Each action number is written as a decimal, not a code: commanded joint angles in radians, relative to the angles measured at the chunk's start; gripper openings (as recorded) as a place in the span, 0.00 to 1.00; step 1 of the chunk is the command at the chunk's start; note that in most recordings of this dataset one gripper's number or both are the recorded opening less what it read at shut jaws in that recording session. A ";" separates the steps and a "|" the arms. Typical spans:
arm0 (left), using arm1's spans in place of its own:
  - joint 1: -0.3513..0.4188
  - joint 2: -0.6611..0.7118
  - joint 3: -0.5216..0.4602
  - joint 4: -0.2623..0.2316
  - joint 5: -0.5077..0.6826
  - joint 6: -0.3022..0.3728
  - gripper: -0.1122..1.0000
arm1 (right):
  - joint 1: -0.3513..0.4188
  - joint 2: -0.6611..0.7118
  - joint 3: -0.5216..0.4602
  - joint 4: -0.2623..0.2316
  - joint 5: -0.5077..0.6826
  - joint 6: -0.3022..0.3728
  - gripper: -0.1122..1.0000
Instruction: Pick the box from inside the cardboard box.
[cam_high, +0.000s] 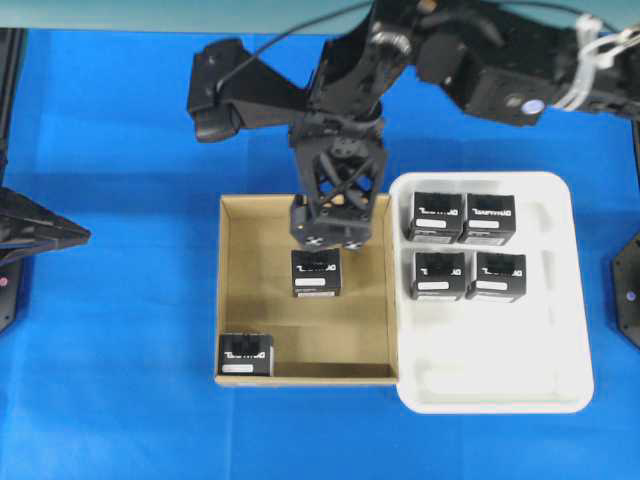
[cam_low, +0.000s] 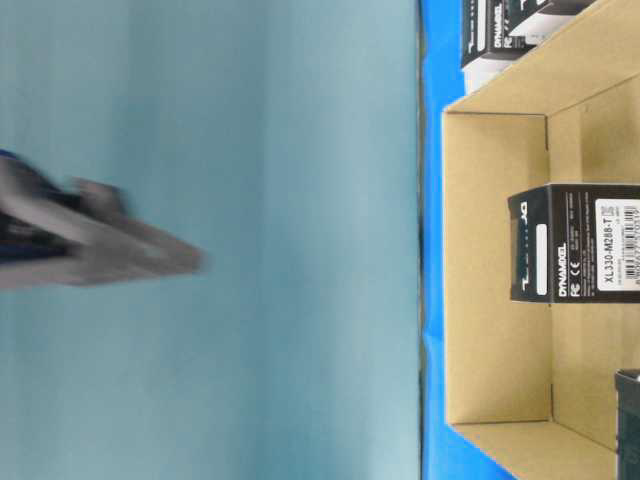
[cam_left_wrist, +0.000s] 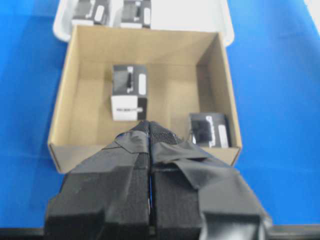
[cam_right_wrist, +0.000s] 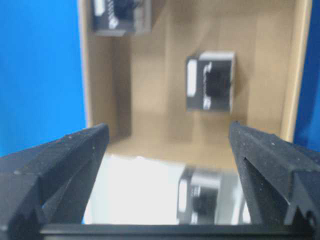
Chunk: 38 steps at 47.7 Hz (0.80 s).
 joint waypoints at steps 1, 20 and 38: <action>-0.011 0.005 -0.031 0.003 -0.009 0.000 0.04 | 0.005 -0.006 -0.058 -0.023 0.067 0.017 0.99; -0.021 0.005 -0.031 0.002 -0.008 -0.002 0.04 | 0.000 -0.008 -0.044 -0.071 0.067 0.020 0.99; -0.021 0.008 -0.029 0.002 -0.006 0.000 0.04 | 0.026 0.003 0.141 -0.178 -0.054 -0.034 0.99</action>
